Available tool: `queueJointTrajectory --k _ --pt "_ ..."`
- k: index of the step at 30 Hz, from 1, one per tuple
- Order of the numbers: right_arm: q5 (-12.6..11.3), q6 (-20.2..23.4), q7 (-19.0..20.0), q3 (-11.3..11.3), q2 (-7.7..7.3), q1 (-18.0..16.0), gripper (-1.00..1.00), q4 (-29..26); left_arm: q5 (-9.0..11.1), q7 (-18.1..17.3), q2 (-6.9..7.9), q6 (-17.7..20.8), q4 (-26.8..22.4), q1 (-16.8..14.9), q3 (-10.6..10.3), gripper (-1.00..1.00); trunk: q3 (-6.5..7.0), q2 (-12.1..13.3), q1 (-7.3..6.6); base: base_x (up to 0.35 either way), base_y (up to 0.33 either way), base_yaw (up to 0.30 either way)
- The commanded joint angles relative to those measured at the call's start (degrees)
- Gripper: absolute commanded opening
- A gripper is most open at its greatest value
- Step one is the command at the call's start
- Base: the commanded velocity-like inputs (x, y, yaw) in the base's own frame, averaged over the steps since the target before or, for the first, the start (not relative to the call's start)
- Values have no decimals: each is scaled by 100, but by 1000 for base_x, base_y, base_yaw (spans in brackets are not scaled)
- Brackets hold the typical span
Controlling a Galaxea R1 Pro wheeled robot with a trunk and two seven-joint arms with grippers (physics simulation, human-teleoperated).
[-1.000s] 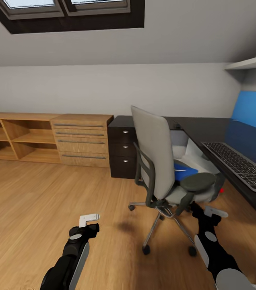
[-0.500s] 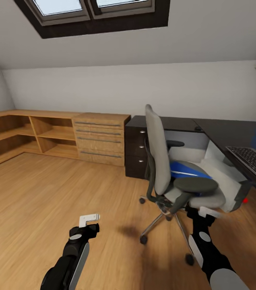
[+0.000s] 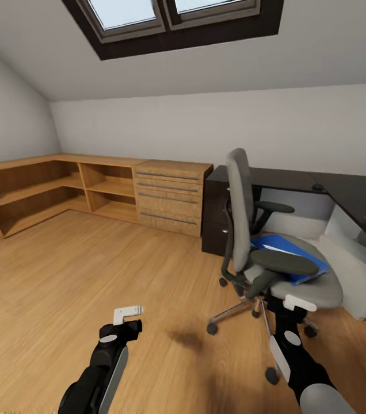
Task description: In the bedroom, organize the workspace by keeping the computer under the desk, ensuring the monitor is on the desk, placing the keyboard on the desk next to the monitor, placing the mouse on the desk next to the keyboard, moving the folder from the swivel chair onto the desk next to the mouse, stacking the notebook on top of the folder with the pen on top of the notebook, and positioning the swivel chair next to the desk.
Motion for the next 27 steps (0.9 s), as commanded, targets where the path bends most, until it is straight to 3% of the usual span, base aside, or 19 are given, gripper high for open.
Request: queueJointTrajectory --k 1,5,11,27 --pt "-26 -22 -3 8 -2 -1 100 -1 33 44 1 20 -3 -4 -12 100 -5 -2 -1 0 0 279" --pt "-24 -22 -3 8 -7 -1 100 -8 31 44 1 17 33 -4 -12 100 -16 -2 -1 0 0 221" --pt "-24 -22 -3 0 -10 3 100 -16 24 44 1 17 60 -4 -20 100 -18 -2 -1 0 0 8" --pt "-24 -24 -3 -8 -18 3 100 -20 27 44 1 17 68 -4 -29 100 64 -2 -1 0 0 -223"
